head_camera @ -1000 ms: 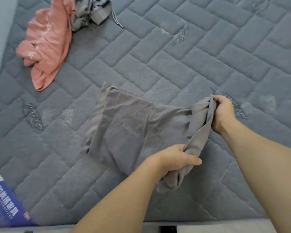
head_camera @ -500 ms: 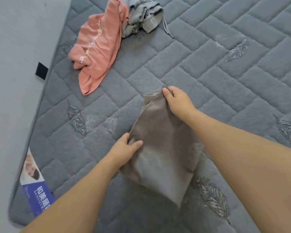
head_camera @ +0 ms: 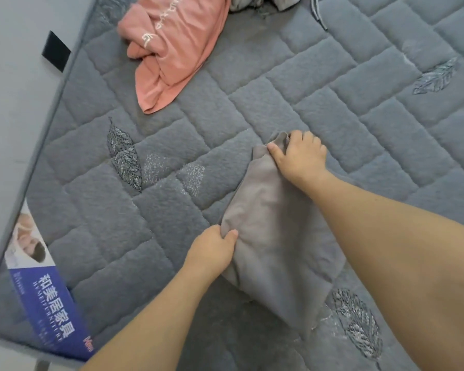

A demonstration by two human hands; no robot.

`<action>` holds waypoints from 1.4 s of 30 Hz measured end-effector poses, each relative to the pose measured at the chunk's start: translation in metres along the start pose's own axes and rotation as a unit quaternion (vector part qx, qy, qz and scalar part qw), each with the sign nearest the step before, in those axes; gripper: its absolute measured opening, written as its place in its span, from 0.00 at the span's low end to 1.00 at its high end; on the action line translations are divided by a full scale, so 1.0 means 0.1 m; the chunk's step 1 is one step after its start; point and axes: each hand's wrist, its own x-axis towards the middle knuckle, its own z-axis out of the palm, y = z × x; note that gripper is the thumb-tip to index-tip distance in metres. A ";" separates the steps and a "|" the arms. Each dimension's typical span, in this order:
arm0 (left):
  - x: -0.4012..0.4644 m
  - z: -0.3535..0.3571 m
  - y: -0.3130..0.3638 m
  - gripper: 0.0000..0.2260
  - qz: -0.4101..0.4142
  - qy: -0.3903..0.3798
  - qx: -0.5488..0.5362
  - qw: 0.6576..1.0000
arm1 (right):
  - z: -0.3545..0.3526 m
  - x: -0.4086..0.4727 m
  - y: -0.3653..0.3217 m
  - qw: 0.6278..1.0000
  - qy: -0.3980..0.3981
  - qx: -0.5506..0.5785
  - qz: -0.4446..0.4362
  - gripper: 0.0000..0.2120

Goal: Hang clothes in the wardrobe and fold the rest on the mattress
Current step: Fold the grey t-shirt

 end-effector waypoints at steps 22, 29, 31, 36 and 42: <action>-0.14 -0.47 1.61 0.14 0.229 -0.016 0.257 0.939 | -1.34 -0.30 1.31 0.851 0.125 0.455 0.229 0.21; -1.28 0.12 3.27 0.06 0.357 -0.021 0.450 0.818 | -2.62 -1.46 2.72 0.793 0.287 0.403 0.354 0.16; -1.78 0.37 3.69 0.07 0.397 -0.014 0.471 0.788 | -3.05 -1.93 3.06 0.757 0.329 0.411 0.387 0.15; -3.18 1.03 4.52 0.06 0.507 -0.032 0.503 0.699 | -4.07 -3.34 3.80 0.678 0.444 0.366 0.457 0.13; -4.98 1.70 4.82 0.04 0.643 -0.094 0.491 0.580 | -5.02 -5.41 4.10 0.544 0.543 0.306 0.562 0.21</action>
